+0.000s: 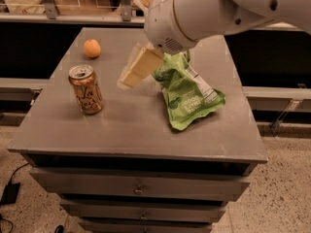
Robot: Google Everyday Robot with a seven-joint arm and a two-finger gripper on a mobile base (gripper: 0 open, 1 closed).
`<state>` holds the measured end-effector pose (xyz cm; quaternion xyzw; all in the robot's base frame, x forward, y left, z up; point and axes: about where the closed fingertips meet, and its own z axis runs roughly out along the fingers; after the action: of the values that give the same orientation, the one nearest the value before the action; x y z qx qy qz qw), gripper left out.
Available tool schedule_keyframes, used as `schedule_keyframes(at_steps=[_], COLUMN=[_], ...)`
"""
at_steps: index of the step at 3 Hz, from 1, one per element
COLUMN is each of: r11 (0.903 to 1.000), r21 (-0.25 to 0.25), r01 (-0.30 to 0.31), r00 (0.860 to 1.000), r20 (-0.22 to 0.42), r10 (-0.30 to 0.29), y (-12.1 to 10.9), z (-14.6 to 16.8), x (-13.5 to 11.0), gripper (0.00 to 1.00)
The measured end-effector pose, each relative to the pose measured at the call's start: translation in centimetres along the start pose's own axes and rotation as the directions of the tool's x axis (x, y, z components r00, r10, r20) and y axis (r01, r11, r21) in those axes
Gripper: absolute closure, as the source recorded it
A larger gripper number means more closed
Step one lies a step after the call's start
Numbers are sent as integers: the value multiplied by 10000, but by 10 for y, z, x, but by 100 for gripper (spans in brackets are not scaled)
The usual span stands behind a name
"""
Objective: Knock orange can over
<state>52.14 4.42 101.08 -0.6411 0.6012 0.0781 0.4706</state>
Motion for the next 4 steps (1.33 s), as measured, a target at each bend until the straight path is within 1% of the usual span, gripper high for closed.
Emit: schedule_keyframes(at_steps=[1,2,3,4], r11=[9911,9590,9410,9280], r21=[-392,-725,-842,-973], r01=[-1270,-2741,-3277,-3597], r00=[9850,9207,8809,8552], r20=[1124,2682,3329,3634], r10=[1307,2835,3366,3695], y=[8,15,19,27], z=[37,82,103,118], x=[11,11,12,15], gripper=[0,0,0,0])
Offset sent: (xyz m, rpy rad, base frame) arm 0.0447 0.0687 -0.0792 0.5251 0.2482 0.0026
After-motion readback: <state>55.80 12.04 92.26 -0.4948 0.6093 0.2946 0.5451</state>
